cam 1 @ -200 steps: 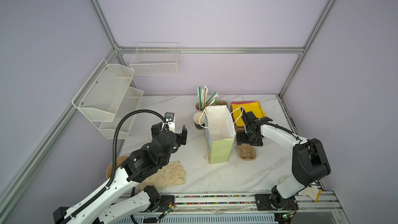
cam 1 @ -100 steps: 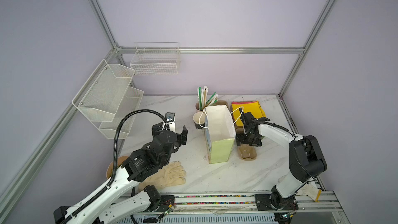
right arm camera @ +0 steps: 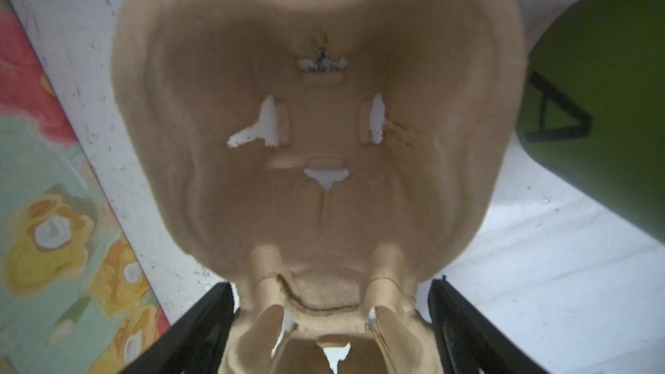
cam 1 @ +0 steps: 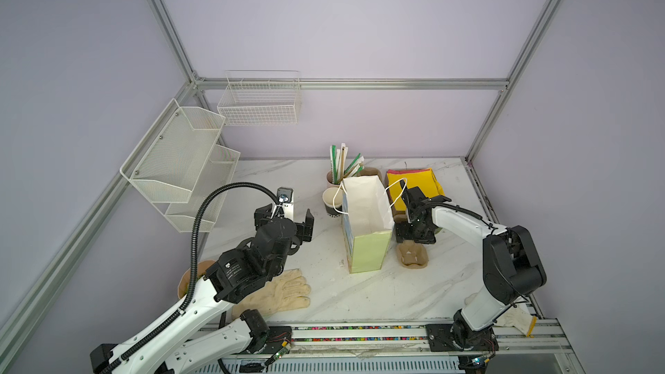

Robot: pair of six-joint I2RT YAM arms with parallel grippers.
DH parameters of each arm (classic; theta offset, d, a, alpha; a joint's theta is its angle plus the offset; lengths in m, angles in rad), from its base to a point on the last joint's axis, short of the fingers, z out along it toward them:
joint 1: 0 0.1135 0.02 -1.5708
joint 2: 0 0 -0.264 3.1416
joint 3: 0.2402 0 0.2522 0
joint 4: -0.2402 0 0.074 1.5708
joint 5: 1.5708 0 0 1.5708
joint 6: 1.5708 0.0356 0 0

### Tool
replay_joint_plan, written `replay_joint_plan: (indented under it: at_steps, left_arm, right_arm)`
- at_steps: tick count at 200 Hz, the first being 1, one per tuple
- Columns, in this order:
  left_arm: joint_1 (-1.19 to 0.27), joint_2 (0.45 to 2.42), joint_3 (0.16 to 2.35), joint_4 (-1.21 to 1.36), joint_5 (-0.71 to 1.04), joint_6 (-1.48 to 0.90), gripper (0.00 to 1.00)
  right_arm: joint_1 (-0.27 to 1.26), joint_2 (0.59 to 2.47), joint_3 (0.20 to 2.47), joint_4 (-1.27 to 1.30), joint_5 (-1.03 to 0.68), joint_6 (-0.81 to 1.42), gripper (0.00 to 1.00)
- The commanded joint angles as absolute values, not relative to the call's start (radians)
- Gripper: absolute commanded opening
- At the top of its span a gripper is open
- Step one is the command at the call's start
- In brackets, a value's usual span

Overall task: Pack the takeout coffee
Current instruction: 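Lower the right gripper onto the carrier's near cup slot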

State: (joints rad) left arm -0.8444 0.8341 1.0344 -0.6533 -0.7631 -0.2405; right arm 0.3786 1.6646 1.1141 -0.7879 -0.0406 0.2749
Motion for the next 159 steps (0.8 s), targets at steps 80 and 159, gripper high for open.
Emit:
replay_joint_plan:
  at_steps: [80,159]
  left_arm:
    - [-0.841,0.829,1.009,-0.643,-0.77,-0.219,1.0]
    - [-0.841,0.831,1.011,-0.644,-0.764,-0.219,1.0]
  right_arm:
    - [0.4,1.655,1.133,-0.788,-0.021,0.265,0.87]
    - [0.405,1.631,1.117,-0.782,0.0,0.271,0.8]
